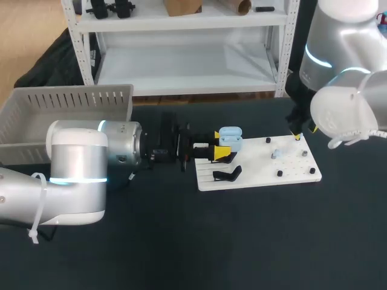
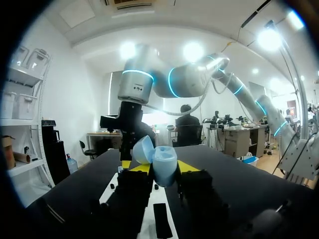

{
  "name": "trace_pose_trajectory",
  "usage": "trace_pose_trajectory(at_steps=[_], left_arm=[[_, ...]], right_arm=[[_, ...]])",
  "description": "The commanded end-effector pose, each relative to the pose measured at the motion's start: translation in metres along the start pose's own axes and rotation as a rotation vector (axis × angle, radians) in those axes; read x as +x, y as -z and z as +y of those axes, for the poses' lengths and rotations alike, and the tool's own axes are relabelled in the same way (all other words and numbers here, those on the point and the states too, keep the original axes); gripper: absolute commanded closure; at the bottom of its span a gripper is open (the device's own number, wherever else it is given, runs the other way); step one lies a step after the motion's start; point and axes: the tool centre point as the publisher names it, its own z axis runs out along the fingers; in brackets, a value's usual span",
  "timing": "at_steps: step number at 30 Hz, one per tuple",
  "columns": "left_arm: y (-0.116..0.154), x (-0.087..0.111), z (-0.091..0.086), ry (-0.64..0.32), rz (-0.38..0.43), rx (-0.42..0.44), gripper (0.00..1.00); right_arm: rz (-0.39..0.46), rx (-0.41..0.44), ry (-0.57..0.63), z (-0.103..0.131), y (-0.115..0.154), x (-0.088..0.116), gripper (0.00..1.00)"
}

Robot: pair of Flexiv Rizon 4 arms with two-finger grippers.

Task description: Pick up each earbud case from the left stands, insert the matching earbuds, close the lid, and place the case in the box.

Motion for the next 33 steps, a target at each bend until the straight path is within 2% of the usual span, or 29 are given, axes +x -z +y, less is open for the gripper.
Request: trace_pose_trajectory(at_steps=[1,23,33], left_arm=[[0.0,0.0,-0.001,-0.001,-0.002,-0.004,1.0],[0.0,0.0,-0.001,-0.001,-0.002,-0.004,1.0],[0.0,0.0,-0.001,-0.001,-0.002,-0.004,1.0]], right_arm=[[-0.003,0.0,0.004,0.001,-0.003,0.0,0.52],[-0.016,0.032,0.014,-0.002,-0.016,-0.002,0.59],[-0.013,0.034,0.011,-0.002,-0.02,-0.003,0.66]])
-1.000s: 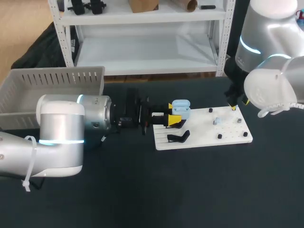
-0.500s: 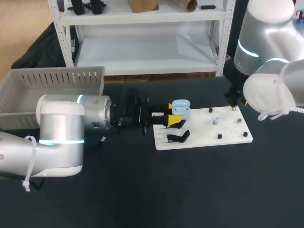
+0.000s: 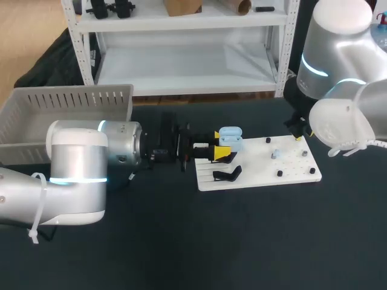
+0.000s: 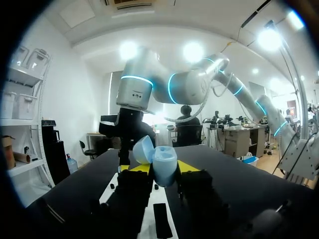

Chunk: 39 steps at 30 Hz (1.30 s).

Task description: Pick up each earbud case from the left stands, insert the matching earbuds, close the lid, and place the case in the box.

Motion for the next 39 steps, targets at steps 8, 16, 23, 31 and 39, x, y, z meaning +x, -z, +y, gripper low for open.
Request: trace_pose_trajectory(at_steps=[8,16,23,31,39], left_arm=[[0.001,0.0,-0.001,-0.001,-0.002,-0.004,1.0],[0.001,0.0,-0.001,-0.001,-0.002,-0.004,1.0],[0.001,0.0,-0.001,-0.001,-0.002,-0.004,1.0],[0.001,0.0,-0.001,-0.001,-0.002,-0.004,1.0],[0.001,0.0,-0.001,-0.001,-0.002,-0.004,1.0]], right_arm=[[-0.002,0.006,-0.001,0.003,-0.001,-0.001,0.66],[0.008,0.008,-0.005,0.004,-0.003,-0.001,0.7],[0.014,0.014,-0.01,0.007,-0.001,0.0,1.0],[0.006,0.036,-0.024,0.009,0.01,0.005,1.0],[-0.016,0.064,-0.047,0.016,0.043,0.016,1.0]])
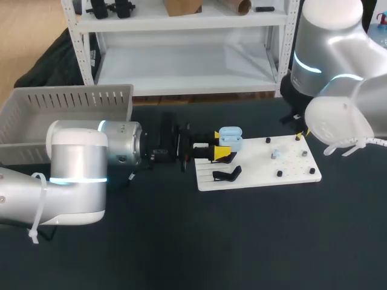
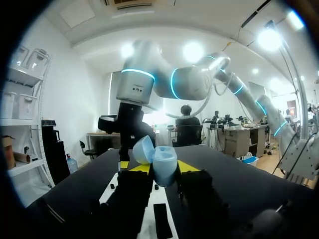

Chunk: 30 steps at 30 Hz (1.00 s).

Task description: Pick up each earbud case from the left stands, insert the matching earbuds, close the lid, and place the case in the box.

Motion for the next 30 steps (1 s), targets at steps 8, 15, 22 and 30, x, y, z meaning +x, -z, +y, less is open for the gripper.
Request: trace_pose_trajectory(at_steps=[8,15,22,30], left_arm=[[0.001,0.0,-0.001,-0.001,-0.002,-0.004,1.0],[0.001,0.0,-0.001,-0.001,-0.002,-0.004,1.0],[0.001,0.0,-0.001,-0.001,-0.002,-0.004,1.0],[0.001,0.0,-0.001,-0.001,-0.002,-0.004,1.0]], right_arm=[[-0.037,0.019,-0.086,0.035,0.095,0.04,1.0],[0.005,-0.001,-0.168,0.081,0.155,0.061,1.0],[0.039,0.011,-0.226,0.124,0.199,0.073,1.0],[0.01,-0.016,-0.26,0.154,0.205,0.077,1.0]])
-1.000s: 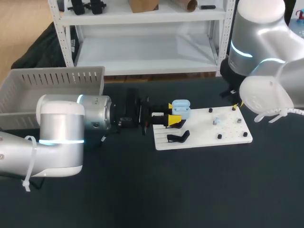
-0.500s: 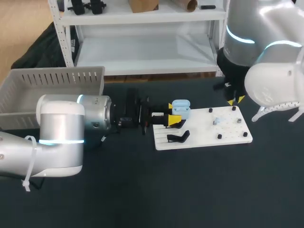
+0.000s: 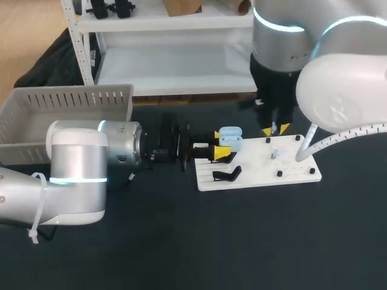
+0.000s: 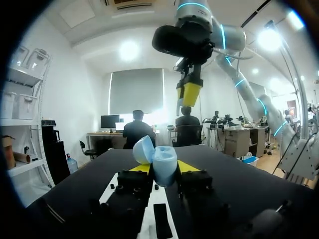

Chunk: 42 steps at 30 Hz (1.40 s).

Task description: Pick up each earbud case from the left stands, insert the matching earbuds, close the lid, and place the case in the box.

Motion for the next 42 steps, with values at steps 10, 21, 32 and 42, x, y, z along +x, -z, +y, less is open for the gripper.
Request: trace_pose_trajectory(at_steps=[10,21,32,42], left_arm=[[0.001,0.0,-0.001,-0.001,-0.002,-0.004,1.0],[0.001,0.0,-0.001,-0.001,-0.002,-0.004,1.0],[0.001,0.0,-0.001,-0.001,-0.002,-0.004,1.0],[0.001,0.0,-0.001,-0.001,-0.002,-0.004,1.0]], right_arm=[[-0.019,0.006,-0.003,0.002,0.002,0.009,1.0],[-0.002,-0.057,-0.401,0.022,0.002,-0.016,1.0],[0.071,-0.058,-0.423,0.051,-0.007,-0.034,1.0],[0.071,-0.058,-0.423,0.051,-0.007,-0.034,1.0]])
